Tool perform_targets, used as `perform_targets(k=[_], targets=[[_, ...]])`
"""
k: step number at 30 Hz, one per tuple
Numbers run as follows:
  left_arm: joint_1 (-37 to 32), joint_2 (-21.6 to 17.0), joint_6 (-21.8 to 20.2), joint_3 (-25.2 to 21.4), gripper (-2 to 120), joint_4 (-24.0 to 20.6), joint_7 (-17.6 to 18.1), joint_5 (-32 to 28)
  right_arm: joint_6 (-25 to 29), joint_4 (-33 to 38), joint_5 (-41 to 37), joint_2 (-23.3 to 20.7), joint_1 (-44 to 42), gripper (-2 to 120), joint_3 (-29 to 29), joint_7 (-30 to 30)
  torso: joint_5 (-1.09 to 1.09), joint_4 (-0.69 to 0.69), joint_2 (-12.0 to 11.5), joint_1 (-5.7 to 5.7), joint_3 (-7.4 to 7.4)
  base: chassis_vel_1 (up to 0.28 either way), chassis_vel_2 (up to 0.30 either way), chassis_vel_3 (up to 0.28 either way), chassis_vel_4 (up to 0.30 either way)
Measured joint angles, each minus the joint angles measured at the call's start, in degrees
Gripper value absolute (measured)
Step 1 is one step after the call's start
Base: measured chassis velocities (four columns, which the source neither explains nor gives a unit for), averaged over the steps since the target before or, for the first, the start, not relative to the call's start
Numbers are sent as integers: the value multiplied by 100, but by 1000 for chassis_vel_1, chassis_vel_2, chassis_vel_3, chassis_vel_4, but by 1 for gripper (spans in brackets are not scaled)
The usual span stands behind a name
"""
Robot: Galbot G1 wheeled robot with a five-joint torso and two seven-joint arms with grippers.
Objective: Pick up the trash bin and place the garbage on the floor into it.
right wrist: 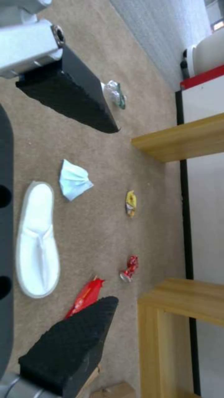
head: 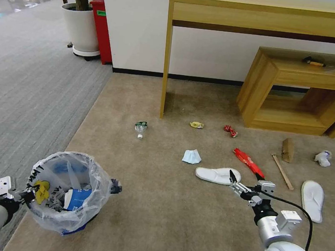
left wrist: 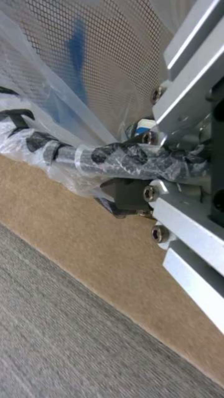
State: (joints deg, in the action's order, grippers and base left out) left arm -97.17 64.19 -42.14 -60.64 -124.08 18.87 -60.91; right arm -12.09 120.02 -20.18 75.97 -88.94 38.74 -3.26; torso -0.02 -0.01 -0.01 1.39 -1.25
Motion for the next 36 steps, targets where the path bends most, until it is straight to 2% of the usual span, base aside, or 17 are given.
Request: perform_targets(k=[26,30,36], targets=[[2,33,0,177,0,-114,48,81,7,-288,7,-22,38,100,-68,-29,0,0,0,-1,0,-131,134,127,-129],[-15,36,0,196,0,-135,48,89,-17,-442,-85,-47,33,100,-16,-33,0,-1,0,-1,0,-122,149,130,-160],[-15,38,1,214,0,-142,52,104,-105,-1179,-293,-87,70,100,148,18,1,0,0,-1,0,-76,59,66,-79]])
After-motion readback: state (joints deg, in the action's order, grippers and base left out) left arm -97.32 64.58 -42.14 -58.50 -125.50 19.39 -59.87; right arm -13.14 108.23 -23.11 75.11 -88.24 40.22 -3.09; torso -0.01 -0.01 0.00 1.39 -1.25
